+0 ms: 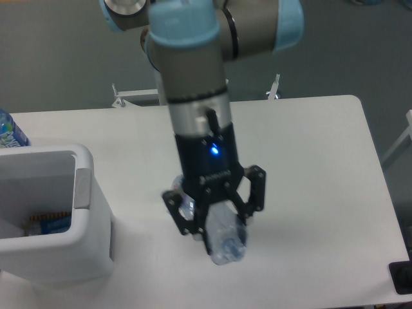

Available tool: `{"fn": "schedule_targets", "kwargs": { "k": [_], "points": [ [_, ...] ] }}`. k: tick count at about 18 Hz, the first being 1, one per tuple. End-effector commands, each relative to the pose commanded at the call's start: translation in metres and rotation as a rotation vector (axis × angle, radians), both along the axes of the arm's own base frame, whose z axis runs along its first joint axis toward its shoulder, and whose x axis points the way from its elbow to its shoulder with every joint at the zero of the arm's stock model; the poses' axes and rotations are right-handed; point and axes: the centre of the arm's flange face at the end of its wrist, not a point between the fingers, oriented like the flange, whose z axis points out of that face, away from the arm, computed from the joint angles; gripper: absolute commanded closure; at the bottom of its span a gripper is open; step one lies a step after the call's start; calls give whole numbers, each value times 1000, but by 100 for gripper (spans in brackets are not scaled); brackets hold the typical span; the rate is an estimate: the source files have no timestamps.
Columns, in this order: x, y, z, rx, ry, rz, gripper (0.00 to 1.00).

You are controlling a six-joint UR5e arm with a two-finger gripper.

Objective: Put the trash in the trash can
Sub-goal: 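Lift the bottle and carry it over the white trash bin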

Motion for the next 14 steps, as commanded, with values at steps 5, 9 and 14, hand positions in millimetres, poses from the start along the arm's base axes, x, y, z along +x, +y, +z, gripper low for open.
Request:
{"fn": "schedule_targets", "kwargs": {
  "k": [5,9,14],
  "points": [
    [32,2,22,44,1,-59,48],
    [80,21,22,45,-2,-134,48],
    [122,39,16,42,-23,-206,47]
  ]
}}
